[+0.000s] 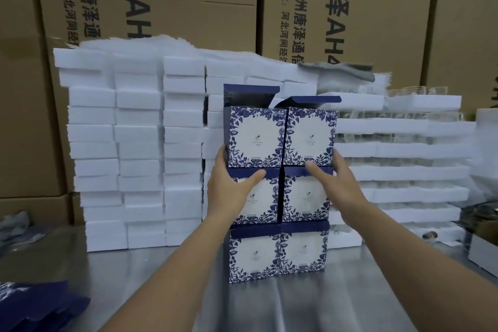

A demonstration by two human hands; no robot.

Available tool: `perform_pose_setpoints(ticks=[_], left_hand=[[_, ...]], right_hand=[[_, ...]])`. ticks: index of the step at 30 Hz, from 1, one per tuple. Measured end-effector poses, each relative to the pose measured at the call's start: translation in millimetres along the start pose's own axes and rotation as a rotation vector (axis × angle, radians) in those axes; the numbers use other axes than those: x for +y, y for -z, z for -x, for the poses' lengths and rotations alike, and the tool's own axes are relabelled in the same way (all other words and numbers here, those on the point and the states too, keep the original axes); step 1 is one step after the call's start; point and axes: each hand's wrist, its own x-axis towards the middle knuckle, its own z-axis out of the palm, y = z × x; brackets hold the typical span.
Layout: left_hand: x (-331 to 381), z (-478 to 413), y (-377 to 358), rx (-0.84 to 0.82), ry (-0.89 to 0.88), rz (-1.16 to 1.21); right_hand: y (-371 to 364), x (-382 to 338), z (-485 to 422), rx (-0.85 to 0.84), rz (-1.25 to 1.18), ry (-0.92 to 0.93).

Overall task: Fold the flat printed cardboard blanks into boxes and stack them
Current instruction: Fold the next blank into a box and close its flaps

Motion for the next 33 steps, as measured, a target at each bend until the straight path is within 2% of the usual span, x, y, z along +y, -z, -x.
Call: perform_pose_setpoints(ticks=[4,7,10,13,24,30,33], left_hand=[[-23.4,33.9,5.4,-0.023,0.09,0.016],[-56.5,70.1,9.1,-0.093,0.177,0.005],[-83.8,85.7,7.1,-0.133,0.211,-0.016],[-96.8,86.5,4.7,-0.087,0.173,-0.078],[-94.8,87.2,-1.0,-0.027,0.14,-0.066],[-85.9,90.4,-2.5,-0.013,0.158,-0.05],[-76.1,92.2,6.6,-0.016,0.255,-0.009]], right_hand=[[-2.1,45.6,17.3,0.021,-0.043,-0.091],[-2.8,88.1,47.4,-0.052,-0.055,-0.216],[-10.7,109.9,61.5,-0.082,-0.099,-0.216],[-19.5,114.6,66.1,-0.056,-0.096,-0.182],[-22.7,114.0,67.8,-0.01,0.013,-0.15],[-24.2,110.3,71.5,-0.01,-0.018,-0.117],[-18.9,100.5,77.8,0.058,-0.069,-0.159]])
